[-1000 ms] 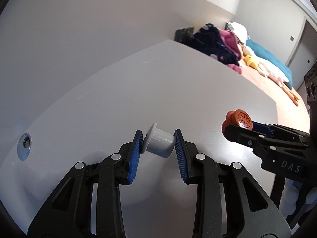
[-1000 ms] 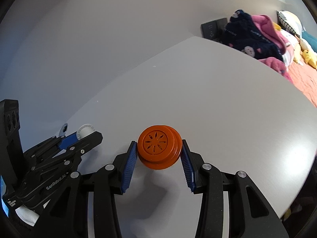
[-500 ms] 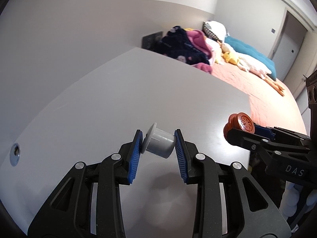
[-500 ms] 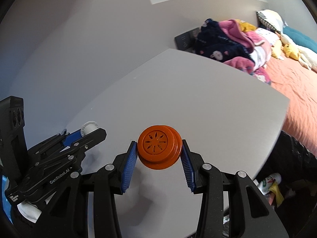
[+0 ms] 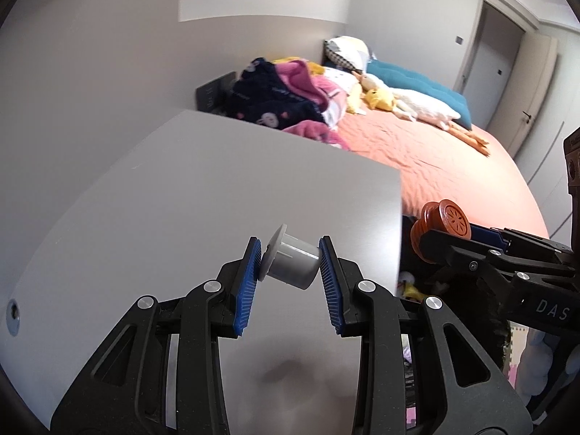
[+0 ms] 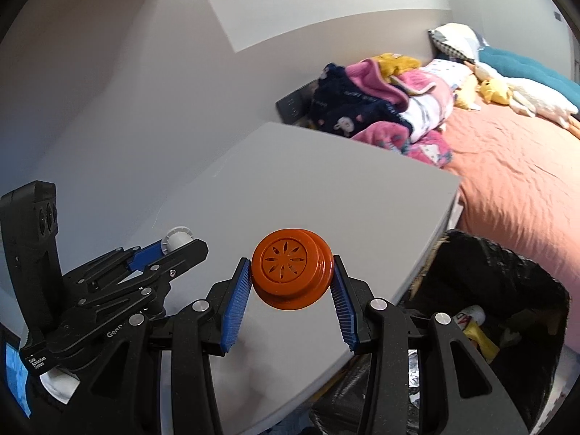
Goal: Collect trash
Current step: 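Carry the white cup and orange cap over the black bin, then open both tools to drop the white cup and orange cap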
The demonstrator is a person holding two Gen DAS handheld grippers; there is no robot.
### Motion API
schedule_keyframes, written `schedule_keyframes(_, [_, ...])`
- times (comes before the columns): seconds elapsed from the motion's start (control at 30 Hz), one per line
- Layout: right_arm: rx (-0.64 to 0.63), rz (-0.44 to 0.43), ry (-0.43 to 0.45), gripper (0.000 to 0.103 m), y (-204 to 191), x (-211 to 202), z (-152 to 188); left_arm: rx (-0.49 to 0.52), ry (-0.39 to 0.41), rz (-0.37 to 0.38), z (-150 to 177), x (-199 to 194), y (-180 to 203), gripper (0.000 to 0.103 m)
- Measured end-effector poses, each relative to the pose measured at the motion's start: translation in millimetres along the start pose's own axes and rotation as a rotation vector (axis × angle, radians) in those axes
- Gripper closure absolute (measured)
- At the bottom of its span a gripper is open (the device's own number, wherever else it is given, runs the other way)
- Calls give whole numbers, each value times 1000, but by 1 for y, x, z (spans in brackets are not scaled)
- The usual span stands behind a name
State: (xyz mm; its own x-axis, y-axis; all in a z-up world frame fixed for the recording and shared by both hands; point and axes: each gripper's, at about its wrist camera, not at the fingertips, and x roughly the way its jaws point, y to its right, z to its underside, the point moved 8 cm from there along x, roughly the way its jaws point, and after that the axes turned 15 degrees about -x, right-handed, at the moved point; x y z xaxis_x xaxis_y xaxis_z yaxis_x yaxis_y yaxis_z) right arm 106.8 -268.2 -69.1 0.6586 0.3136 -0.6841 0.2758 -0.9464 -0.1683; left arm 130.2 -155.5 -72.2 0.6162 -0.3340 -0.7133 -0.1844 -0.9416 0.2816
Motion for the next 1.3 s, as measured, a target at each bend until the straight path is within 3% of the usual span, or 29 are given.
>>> schedule_keyframes(1.3, [218,290,117,58,143,-122,46,299,-85,283,20,36,199,70])
